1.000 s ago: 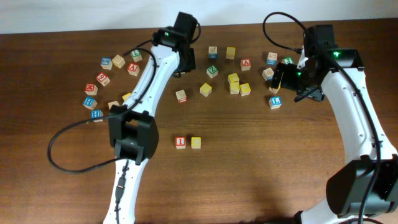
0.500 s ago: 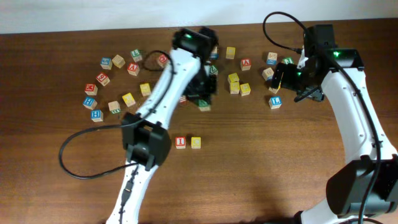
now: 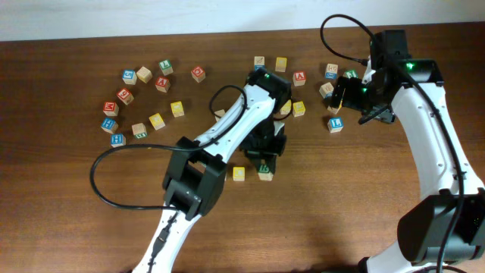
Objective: Spell out ICRA
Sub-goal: 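Carry the green R block and lower it right of the C block, then release the R block and retract the left gripper to the left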
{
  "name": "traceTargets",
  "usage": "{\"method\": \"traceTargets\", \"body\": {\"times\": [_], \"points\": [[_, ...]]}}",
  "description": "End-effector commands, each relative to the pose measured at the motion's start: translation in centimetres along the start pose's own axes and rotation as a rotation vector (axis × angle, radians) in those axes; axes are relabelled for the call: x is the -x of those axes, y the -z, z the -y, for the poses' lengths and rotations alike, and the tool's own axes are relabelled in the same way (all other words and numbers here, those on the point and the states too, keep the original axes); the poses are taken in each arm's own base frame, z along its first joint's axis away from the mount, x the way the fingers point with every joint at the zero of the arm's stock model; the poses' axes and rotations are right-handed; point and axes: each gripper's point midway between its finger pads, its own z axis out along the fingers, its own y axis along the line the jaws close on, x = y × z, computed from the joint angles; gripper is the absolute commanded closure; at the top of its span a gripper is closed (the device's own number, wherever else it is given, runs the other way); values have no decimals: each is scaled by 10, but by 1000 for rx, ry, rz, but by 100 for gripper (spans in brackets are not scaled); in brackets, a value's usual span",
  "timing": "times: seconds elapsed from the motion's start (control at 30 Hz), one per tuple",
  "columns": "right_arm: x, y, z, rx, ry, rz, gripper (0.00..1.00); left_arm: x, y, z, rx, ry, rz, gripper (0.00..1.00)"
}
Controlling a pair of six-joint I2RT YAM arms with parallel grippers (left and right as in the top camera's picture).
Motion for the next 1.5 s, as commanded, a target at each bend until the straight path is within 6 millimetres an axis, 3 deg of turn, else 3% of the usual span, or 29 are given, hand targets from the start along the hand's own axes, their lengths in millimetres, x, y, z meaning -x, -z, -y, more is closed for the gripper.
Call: {"method": "traceTargets", "body": {"times": [0.0,0.07,0.13,0.2,0.27,0.33,0.4,0.63,1.0,1.23,1.37,1.47], "points": [[2,6,1,-1,-12,17,2,-38,21,2,-20,-29,11,93],[2,6,1,-1,-12,17,2,-47,3,10,6,-54,-27,94],[2,6,1,-1,-12,17,2,-35,-18,6,91,14,20,88],[2,6,1,-1,-12,17,2,-24,-25,5,93,53,61,86],[2,6,1,-1,-12,17,2,-8,-23,-4,104,131,123,87],[2,6,1,-1,-12,17,2,7,-16,-25,184,251,209,86],[2,6,1,-1,-12,17,2,11,-13,-35,214,316,239,85],[2,6,1,-1,-12,17,2,23,-27,-25,182,348,285,84],[2,6,1,-1,-12,17,2,30,-44,-39,212,387,312,83],[2,6,1,-1,-12,17,2,32,-42,-42,225,390,323,72],[2,6,1,-1,-12,17,2,32,-41,-41,223,389,325,60],[2,6,1,-1,-12,17,2,36,-34,-37,211,384,343,58]]}}
